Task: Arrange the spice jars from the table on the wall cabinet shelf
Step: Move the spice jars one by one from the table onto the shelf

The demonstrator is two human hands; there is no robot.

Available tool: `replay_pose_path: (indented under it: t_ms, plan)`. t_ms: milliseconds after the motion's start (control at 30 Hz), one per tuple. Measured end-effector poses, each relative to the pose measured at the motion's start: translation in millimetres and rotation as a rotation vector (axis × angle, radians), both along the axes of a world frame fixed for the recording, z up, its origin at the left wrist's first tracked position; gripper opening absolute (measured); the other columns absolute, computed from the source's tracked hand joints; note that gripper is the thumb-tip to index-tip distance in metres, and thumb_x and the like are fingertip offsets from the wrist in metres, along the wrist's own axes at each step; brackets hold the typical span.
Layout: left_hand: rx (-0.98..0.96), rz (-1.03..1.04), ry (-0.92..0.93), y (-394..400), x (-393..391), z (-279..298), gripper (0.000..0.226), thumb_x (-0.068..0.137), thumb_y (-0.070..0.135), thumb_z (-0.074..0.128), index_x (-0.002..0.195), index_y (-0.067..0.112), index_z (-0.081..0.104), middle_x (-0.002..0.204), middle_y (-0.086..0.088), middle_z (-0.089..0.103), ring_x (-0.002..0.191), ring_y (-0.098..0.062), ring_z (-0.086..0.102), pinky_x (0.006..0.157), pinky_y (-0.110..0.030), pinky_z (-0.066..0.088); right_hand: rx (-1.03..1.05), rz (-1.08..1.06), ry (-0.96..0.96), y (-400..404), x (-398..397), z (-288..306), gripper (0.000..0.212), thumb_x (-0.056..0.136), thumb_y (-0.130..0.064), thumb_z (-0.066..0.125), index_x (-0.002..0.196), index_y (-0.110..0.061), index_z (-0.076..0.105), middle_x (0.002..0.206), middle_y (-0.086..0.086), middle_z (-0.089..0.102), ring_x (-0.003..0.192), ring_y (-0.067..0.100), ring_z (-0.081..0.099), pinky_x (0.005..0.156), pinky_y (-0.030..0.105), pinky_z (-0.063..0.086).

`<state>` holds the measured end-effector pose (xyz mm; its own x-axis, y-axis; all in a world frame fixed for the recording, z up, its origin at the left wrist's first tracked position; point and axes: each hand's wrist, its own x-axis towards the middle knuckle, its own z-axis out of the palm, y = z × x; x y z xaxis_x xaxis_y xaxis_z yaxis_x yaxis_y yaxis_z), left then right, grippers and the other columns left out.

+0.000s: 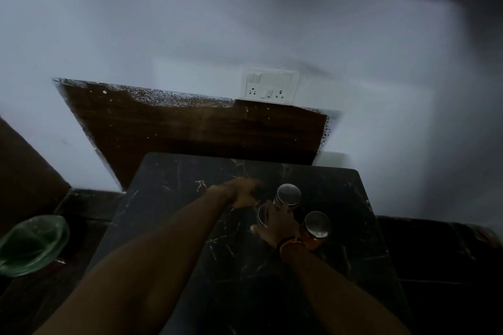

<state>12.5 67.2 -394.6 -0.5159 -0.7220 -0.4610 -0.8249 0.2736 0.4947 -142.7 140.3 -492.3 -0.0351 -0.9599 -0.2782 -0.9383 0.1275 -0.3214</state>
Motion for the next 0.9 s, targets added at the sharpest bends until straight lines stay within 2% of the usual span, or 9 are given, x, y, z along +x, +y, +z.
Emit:
replay_pose_path:
  t_ms: [167,300,433,500,567,667,767,833,900]
  plan:
    - [0.050,0.016,-0.016,3,1,-8,0.056,0.097,0.020,0.055,0.150,0.020,0.037,0.147,-0.010,0.048,0.131,-0.026,0.050,0.104,-0.040,0.041,-0.076,0.027,0.002,-2,-4,-8,0.070,0.085,-0.050,0.073,0.141,-0.023,0.043,0.145,0.009,0.047,0.129,0.029,0.052,0.099,0.044,0.054]
    - [0.054,0.020,0.029,8,1,-16,0.055,0.098,0.021,0.054,0.151,0.021,0.036,0.147,-0.010,0.049,0.131,-0.026,0.050,0.102,-0.038,0.040,-0.138,0.047,-0.115,1,-10,-4,0.056,0.082,-0.050,0.073,0.127,-0.027,0.052,0.133,0.006,0.053,0.116,0.024,0.058,0.091,0.039,0.056]
    - [0.061,0.113,0.178,17,2,-27,0.044,0.101,0.019,0.050,0.144,0.020,0.045,0.138,-0.007,0.054,0.123,-0.021,0.054,0.103,-0.038,0.044,-0.146,0.063,-0.261,-2,-24,5,0.063,0.081,-0.051,0.074,0.135,-0.031,0.048,0.135,0.003,0.052,0.123,0.022,0.053,0.098,0.037,0.048]
    - [0.079,0.210,0.290,25,-1,-32,0.032,0.104,0.021,0.045,0.135,0.019,0.054,0.129,-0.007,0.059,0.114,-0.019,0.057,0.101,-0.041,0.047,-0.183,0.059,-0.303,-4,-33,13,0.063,0.084,-0.047,0.073,0.139,-0.031,0.047,0.139,0.001,0.051,0.128,0.020,0.051,0.105,0.036,0.044]
    - [0.120,0.376,0.421,35,-5,-35,0.027,0.107,0.025,0.040,0.120,0.014,0.061,0.117,-0.011,0.064,0.107,-0.025,0.062,0.099,-0.047,0.050,-0.204,0.027,-0.373,-8,-42,25,0.068,0.081,-0.042,0.078,0.141,-0.031,0.048,0.142,-0.002,0.051,0.128,0.016,0.051,0.108,0.037,0.044]
    - [0.225,0.618,0.667,49,-8,-41,0.038,0.108,0.033,0.035,0.110,0.008,0.064,0.110,-0.016,0.067,0.104,-0.031,0.065,0.100,-0.053,0.051,-0.167,-0.014,-0.529,-14,-55,51,0.070,0.075,-0.038,0.082,0.137,-0.041,0.049,0.134,-0.009,0.049,0.120,0.012,0.053,0.098,0.031,0.048]
    - [0.394,0.842,0.857,56,-12,-46,0.050,0.107,0.043,0.031,0.119,0.007,0.064,0.119,-0.019,0.068,0.108,-0.031,0.067,0.099,-0.052,0.052,-0.155,-0.022,-0.755,-15,-63,78,0.069,0.071,-0.034,0.073,0.136,-0.045,0.053,0.138,-0.011,0.049,0.127,0.015,0.049,0.105,0.040,0.045]
    - [0.611,0.937,0.969,61,-15,-46,0.052,0.104,0.050,0.036,0.124,0.011,0.063,0.122,-0.020,0.067,0.111,-0.035,0.066,0.094,-0.053,0.055,-0.154,-0.017,-0.886,-16,-65,91,0.072,0.069,-0.027,0.069,0.138,-0.041,0.054,0.146,-0.009,0.048,0.135,0.017,0.045,0.110,0.045,0.042]
    - [0.804,0.948,1.096,63,-18,-44,0.051,0.101,0.051,0.042,0.128,0.012,0.060,0.127,-0.025,0.064,0.114,-0.042,0.065,0.093,-0.056,0.055,-0.152,0.010,-0.978,-19,-68,101,0.074,0.070,-0.018,0.068,0.141,-0.033,0.054,0.147,-0.004,0.049,0.137,0.021,0.045,0.108,0.047,0.046]
